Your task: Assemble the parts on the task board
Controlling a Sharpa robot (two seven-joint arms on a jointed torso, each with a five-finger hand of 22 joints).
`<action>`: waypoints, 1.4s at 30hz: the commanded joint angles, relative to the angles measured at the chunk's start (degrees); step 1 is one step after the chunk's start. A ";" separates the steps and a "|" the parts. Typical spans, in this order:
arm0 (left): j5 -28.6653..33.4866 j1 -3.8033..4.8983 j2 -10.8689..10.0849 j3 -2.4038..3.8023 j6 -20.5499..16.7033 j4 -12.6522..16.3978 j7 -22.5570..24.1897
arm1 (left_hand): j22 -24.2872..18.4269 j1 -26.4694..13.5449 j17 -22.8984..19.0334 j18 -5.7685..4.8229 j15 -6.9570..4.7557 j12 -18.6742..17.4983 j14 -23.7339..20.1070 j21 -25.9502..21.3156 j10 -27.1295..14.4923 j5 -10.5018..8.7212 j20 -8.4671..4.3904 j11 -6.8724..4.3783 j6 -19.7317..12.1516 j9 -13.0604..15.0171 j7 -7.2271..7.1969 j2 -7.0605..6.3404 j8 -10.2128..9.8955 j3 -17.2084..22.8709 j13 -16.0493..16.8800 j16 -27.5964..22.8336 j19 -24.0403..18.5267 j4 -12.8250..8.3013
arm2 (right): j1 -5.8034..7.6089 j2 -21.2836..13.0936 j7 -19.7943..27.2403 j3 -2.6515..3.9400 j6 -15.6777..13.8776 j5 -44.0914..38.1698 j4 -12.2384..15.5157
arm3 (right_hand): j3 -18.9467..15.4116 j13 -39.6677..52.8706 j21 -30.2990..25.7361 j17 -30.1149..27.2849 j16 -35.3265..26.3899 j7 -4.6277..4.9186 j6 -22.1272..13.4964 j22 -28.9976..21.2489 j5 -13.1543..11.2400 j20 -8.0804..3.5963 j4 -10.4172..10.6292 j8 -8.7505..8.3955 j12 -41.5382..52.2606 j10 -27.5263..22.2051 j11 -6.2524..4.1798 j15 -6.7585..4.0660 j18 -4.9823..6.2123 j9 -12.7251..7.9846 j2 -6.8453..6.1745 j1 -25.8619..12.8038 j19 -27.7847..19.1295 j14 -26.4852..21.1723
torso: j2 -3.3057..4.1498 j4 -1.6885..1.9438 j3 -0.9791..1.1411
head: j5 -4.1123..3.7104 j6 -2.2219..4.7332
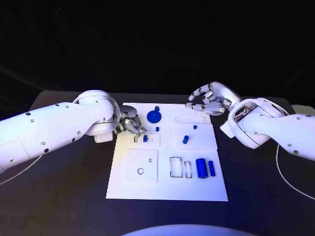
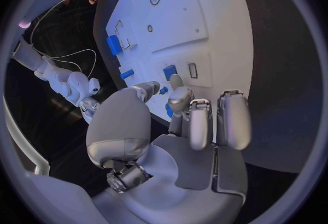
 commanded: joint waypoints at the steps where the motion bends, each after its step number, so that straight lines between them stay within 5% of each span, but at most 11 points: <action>1: 1.41 0.49 -0.64 0.62 -2.08 0.46 0.77 | -1.51 1.25 12.35 -0.40 0.43 -3.22 5.40 -1.10 -2.86 0.00 0.19 0.52 -1.47 -0.40 0.56 -0.20 -1.15 -1.14 -4.55 -0.59 -0.81 0.08 | -0.03 0.00 0.05 0.00 0.49 -0.63 -0.19 | -0.17 6.73 0.26 14.58 0.03 -0.31 0.14 15.08 -0.37 -0.38 0.09 0.39 -0.29 -0.24 -0.13 -0.44 -0.82 0.06 0.20 -0.59 6.10 5.95 | 0.00 0.02 0.00 | -0.01 0.17; 5: 2.78 1.69 -1.65 1.38 -2.85 0.40 1.04 | -2.74 2.09 11.72 -0.17 1.05 -4.75 5.22 -1.92 -4.26 0.01 0.68 1.26 -3.13 -1.53 1.43 -0.35 -3.26 -2.24 -6.73 -0.91 -1.28 0.15 | -0.03 -0.02 0.02 0.00 0.49 -0.63 -0.43 | -0.17 6.73 0.26 14.58 0.03 -0.31 0.14 15.08 -0.37 -0.38 0.09 0.39 -0.29 -0.24 -0.13 -0.44 -0.82 0.06 0.20 -0.59 6.10 5.95 | -0.06 0.04 0.09 | 0.13 0.45; 6: 3.06 2.08 -1.80 1.47 -2.92 0.20 1.10 | -3.00 2.59 11.72 -0.15 1.53 -5.53 5.23 -2.14 -5.02 0.03 1.05 1.87 -4.77 -2.58 2.17 -0.36 -5.18 -2.67 -7.84 -0.92 -1.39 0.16 | -0.03 -0.02 0.02 0.00 0.49 -0.63 -0.48 | -0.17 6.73 0.26 14.58 0.03 -0.31 0.14 15.08 -0.37 -0.38 0.09 0.39 -0.29 -0.24 -0.13 -0.44 -0.82 0.06 0.20 -0.59 6.10 5.95 | -0.08 0.07 0.09 | 0.13 0.49; 7: 3.30 2.48 -1.91 1.55 -2.94 -0.09 1.16 | -3.69 3.38 11.51 -0.01 2.31 -7.25 5.16 -2.64 -6.69 0.03 1.76 2.75 -5.17 -4.26 2.99 -0.27 -7.39 -3.55 -10.24 -1.03 -1.65 0.15 | -0.03 -0.03 0.02 0.00 0.50 -0.63 -0.53 | -0.17 6.73 0.26 14.58 0.03 -0.31 0.14 15.08 -0.37 -0.38 0.09 0.39 -0.29 -0.24 -0.13 -0.44 -0.82 0.06 0.20 -0.59 6.10 5.95 | -0.03 0.08 0.07 | 0.14 0.57; 11: 3.92 3.65 -1.93 1.71 -2.48 -1.88 1.45 | -3.90 4.58 11.39 0.05 3.03 -9.65 5.12 -2.85 -9.00 0.07 2.48 3.55 -6.14 -6.46 4.00 -0.16 -10.11 -4.43 -13.60 -1.10 -1.74 0.15 | -0.03 -0.03 0.01 0.00 0.49 -0.63 -0.72 | -0.17 6.73 0.26 14.58 0.03 -0.31 0.14 15.08 -0.37 -0.38 0.09 0.39 -0.29 -0.24 -0.13 -0.44 -0.82 0.06 0.20 -0.59 6.10 5.95 | -0.10 0.18 0.04 | 0.21 0.80; 13: 3.99 3.99 -1.45 1.73 -2.27 -3.34 1.64 | -4.90 5.76 10.62 0.24 3.60 -13.76 4.88 -3.52 -12.72 0.04 3.06 4.25 -6.80 -8.17 4.75 -0.07 -12.08 -5.15 -18.89 -1.49 -2.15 0.16 | -0.03 0.00 0.01 0.00 0.49 -0.63 -0.82 | -0.17 6.73 0.26 14.58 0.03 -0.31 0.14 15.08 -0.37 -0.38 0.09 0.39 -0.29 -0.24 -0.13 -0.44 -0.82 0.06 0.20 -0.59 6.10 5.95 | -0.05 0.15 0.02 | 0.28 0.94; 15: 3.96 4.16 -0.91 1.67 -2.06 -4.59 1.79 | -4.81 6.57 10.64 0.23 3.99 -14.09 4.89 -3.50 -12.88 0.05 3.37 4.67 -7.75 -9.26 5.27 0.07 -13.45 -5.45 -19.31 -1.49 -2.12 0.16 | -0.03 0.04 0.02 0.00 0.50 -0.63 -0.91 | -0.17 6.73 0.26 14.58 0.03 -0.31 0.14 15.08 -0.37 -0.38 0.09 0.39 -0.29 -0.24 -0.13 -0.44 -0.82 0.06 0.20 -0.59 6.10 5.95 | 0.01 0.15 -0.06 | 0.30 0.97; 23: 2.42 4.41 1.93 0.63 0.13 -9.96 2.00 | -4.25 7.22 10.78 0.14 4.15 -14.11 4.94 -3.20 -12.72 0.08 3.58 4.81 -7.61 -9.92 5.40 0.32 -13.96 -5.63 -19.54 -1.42 -1.91 0.14 | -0.06 0.22 0.03 -0.01 0.55 -0.63 -1.08 | -0.17 6.73 0.26 14.58 0.03 -0.31 0.14 15.08 -0.37 -0.38 0.09 0.39 -0.29 -0.24 -0.13 -0.44 -0.82 0.06 0.20 -0.59 6.10 5.95 | 0.18 -0.02 -0.10 | 0.57 1.06; 42: 0.75 4.22 5.78 -0.57 5.66 -15.82 1.16 | -3.10 6.94 11.56 -0.03 3.94 -13.69 5.18 -2.52 -12.00 -0.36 3.51 4.47 -5.34 -10.52 4.95 0.98 -13.41 -6.54 -19.54 -1.01 -1.48 0.34 | -0.09 0.47 0.06 -0.01 0.61 -0.63 -1.08 | -0.17 6.73 0.26 14.58 0.03 -0.31 0.14 15.08 -0.37 -0.38 0.09 0.39 -0.29 -0.24 -0.13 -0.44 -0.82 0.06 0.20 -0.59 6.10 5.95 | 0.14 -0.08 -0.01 | 0.68 0.54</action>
